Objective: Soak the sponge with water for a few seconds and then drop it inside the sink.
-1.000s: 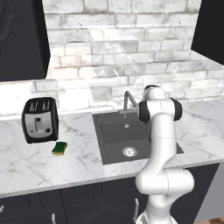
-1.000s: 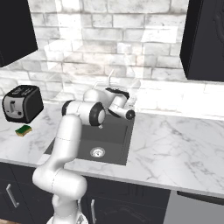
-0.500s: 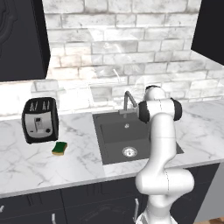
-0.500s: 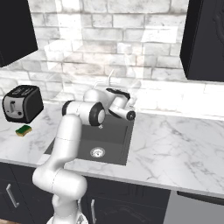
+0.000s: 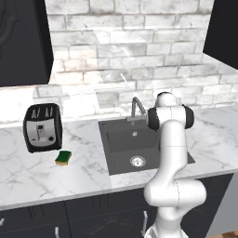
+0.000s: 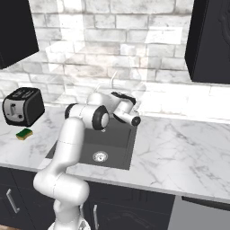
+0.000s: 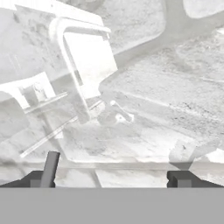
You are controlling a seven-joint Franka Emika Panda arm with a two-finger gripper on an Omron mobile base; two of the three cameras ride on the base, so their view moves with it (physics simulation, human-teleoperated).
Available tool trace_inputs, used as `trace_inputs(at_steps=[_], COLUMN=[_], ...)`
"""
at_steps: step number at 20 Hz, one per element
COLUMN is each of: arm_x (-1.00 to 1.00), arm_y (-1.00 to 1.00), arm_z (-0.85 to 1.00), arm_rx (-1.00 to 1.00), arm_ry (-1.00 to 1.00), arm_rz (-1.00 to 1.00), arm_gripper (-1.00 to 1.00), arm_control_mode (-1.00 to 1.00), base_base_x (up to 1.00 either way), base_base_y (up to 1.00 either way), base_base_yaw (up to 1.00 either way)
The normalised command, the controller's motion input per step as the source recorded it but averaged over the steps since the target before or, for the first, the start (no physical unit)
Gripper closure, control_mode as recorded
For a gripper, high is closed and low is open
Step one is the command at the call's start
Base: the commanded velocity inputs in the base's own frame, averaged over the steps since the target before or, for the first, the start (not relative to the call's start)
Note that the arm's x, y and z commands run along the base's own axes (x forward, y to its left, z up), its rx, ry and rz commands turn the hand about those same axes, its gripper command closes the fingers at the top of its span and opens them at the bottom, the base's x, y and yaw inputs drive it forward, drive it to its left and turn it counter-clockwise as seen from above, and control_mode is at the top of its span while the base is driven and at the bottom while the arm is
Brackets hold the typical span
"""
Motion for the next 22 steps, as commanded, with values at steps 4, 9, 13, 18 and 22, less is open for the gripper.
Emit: trace_inputs(at_steps=[4, 9, 13, 18, 22], arm_x=[0.12, 0.11, 0.03, 0.00, 0.00], arm_y=[-0.55, -0.50, -0.49, -0.57, -0.55], arm_z=[-0.26, -0.39, -0.45, -0.53, -0.60], arm_rx=[0.04, 0.00, -0.01, -0.08, -0.11], arm_ry=[0.00, 0.02, 0.10, 0.18, 0.20], arm_rz=[0.00, 0.00, 0.00, 0.00, 0.00], arm_gripper=[-1.00, -1.00, -1.00, -1.00, -1.00], arm_control_mode=[-1.00, -1.00, -1.00, -1.00, -1.00], base_base_x=[0.00, 0.00, 0.00, 0.00, 0.00], base_base_y=[0.00, 0.00, 0.00, 0.00, 0.00], base_base_yaw=[0.00, 0.00, 0.00, 0.00, 0.00])
